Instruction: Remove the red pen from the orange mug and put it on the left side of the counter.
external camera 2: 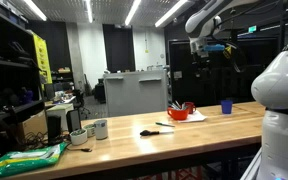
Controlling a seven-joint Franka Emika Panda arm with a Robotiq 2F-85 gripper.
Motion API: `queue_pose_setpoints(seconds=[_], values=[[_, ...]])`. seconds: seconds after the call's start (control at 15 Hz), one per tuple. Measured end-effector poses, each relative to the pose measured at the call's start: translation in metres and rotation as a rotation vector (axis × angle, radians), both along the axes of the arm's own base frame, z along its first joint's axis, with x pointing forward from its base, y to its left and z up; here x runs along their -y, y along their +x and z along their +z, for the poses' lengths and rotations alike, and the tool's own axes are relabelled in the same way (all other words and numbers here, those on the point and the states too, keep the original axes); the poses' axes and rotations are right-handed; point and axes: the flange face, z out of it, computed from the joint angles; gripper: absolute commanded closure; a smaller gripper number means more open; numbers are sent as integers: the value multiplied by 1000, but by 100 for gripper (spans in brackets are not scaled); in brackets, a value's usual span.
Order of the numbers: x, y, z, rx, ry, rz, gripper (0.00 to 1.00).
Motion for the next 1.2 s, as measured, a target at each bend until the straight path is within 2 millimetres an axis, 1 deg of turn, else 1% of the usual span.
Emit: queue_pose_setpoints(seconds=[0.47, 0.67, 0.93, 1.2], values=[[0, 1, -1, -1, 0, 0, 0], [1, 7, -12, -30, 5, 3, 0], [7, 26, -33, -91, 10, 2, 0], [22, 54, -47, -129, 33, -11, 0]])
